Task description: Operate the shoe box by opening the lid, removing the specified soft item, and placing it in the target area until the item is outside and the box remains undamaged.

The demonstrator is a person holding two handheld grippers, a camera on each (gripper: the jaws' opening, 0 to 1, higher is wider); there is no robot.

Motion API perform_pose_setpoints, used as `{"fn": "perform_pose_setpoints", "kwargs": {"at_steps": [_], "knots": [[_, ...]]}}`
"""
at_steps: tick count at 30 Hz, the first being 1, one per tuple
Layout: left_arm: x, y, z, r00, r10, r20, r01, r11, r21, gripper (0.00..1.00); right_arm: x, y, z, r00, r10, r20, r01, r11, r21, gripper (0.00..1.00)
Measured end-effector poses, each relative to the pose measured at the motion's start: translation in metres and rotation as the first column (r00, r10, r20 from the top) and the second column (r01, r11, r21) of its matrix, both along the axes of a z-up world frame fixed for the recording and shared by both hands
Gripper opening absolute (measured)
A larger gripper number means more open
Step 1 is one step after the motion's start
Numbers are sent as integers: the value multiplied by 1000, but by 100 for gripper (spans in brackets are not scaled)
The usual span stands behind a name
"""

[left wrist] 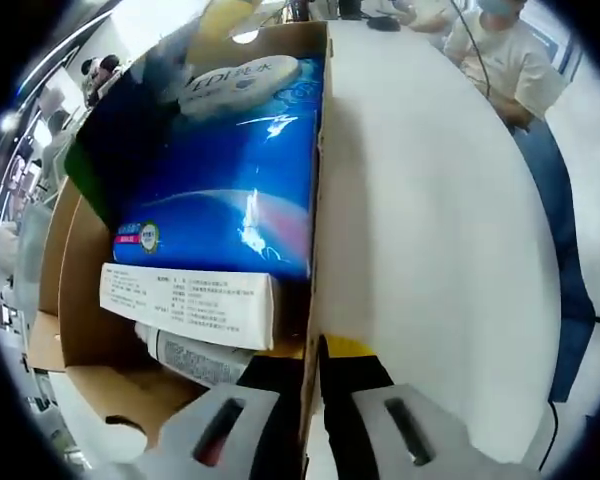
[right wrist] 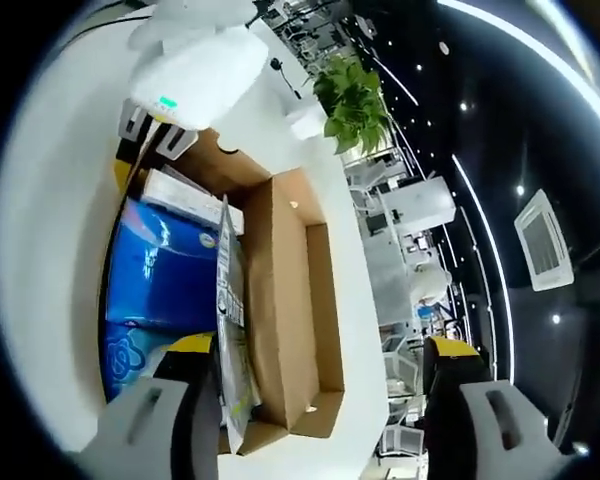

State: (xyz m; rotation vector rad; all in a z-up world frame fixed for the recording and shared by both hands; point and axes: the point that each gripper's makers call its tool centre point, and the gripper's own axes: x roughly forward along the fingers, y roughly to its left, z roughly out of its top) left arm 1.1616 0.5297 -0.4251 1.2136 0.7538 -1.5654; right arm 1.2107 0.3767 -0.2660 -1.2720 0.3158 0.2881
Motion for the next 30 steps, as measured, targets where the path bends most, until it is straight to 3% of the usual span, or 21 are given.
{"fn": "perform_pose_setpoints", "kwargs": {"at_steps": [7,18,21,30], "knots": [[0,1,-1,1000,2,-1,-2,1000,1,3,16,-7,-28,996,-22,-83,22,1000,-6,81],[0,1,1,1000,4,0,-4,1000,0,3,21,-7,-40,992,-20,-121,20,1000,-2,75],[0,1,0,1000,5,0,-5,1000,0,3,22,-5,-43,992,-10,-127,9,1000,-5,70],[-1,1,1,1000,2,1,-2,1000,0,3,25,-2,-47,989,5,-146,-5,1000,0,69]]}}
